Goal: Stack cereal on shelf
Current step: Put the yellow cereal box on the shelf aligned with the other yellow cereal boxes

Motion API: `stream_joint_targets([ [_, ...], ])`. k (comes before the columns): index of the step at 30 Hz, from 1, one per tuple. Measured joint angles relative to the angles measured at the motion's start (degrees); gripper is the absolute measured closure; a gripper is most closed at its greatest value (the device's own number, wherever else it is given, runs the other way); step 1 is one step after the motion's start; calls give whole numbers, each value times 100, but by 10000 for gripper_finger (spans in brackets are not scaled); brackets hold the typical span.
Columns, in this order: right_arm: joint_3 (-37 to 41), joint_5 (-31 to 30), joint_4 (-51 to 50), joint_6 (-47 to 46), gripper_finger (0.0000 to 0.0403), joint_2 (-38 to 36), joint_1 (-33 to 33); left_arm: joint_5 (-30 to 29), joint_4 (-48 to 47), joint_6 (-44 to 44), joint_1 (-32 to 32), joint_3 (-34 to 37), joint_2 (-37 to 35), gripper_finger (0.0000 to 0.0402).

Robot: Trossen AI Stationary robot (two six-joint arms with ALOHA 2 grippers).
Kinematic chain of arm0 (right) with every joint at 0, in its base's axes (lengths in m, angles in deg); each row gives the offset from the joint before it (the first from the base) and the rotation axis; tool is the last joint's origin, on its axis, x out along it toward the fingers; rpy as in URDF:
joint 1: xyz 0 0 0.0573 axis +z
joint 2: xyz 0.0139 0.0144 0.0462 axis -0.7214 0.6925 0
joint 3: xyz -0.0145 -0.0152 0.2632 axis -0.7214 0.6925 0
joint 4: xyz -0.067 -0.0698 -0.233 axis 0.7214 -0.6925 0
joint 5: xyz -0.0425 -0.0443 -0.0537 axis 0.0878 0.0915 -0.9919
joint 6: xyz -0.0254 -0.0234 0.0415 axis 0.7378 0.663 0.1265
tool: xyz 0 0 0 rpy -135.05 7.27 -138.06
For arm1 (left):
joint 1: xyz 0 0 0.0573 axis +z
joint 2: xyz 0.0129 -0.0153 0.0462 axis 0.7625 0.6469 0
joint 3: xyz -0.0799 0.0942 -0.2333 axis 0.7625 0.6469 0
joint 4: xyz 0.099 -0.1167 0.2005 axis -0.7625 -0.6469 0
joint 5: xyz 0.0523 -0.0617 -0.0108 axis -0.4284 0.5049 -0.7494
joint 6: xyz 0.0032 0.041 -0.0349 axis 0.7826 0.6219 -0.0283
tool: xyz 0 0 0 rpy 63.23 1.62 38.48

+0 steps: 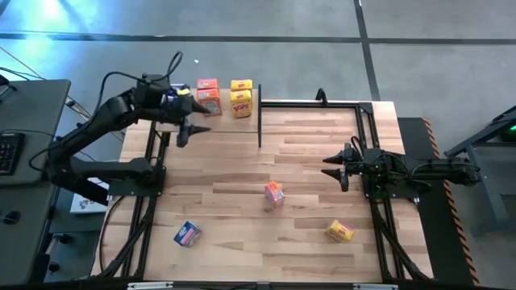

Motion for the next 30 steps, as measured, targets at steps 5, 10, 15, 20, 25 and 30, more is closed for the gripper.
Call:
stream_joint_targets([
  [5, 0, 0, -1, 0, 198, 0, 1, -17, 7, -292, -489, 0, 0, 142],
  [10, 0, 0, -2, -2, 198, 0, 2, -16, 11, -716, -911, 0, 0, 142],
  [15, 0, 0, -2, 0, 198, 0, 0, -43, 76, -1094, -1270, 2, 47, 142],
  [20, 0, 0, -2, 0, 198, 0, 0, -558, 265, -1637, -1608, 2, 134, 142],
  [25, 0, 0, -22, 0, 198, 0, 1, -950, 528, -2207, -1853, -3, 257, 142],
  [30, 0, -2, -52, 0, 198, 2, 0, -975, 618, -2501, -2099, 2, 463, 142],
])
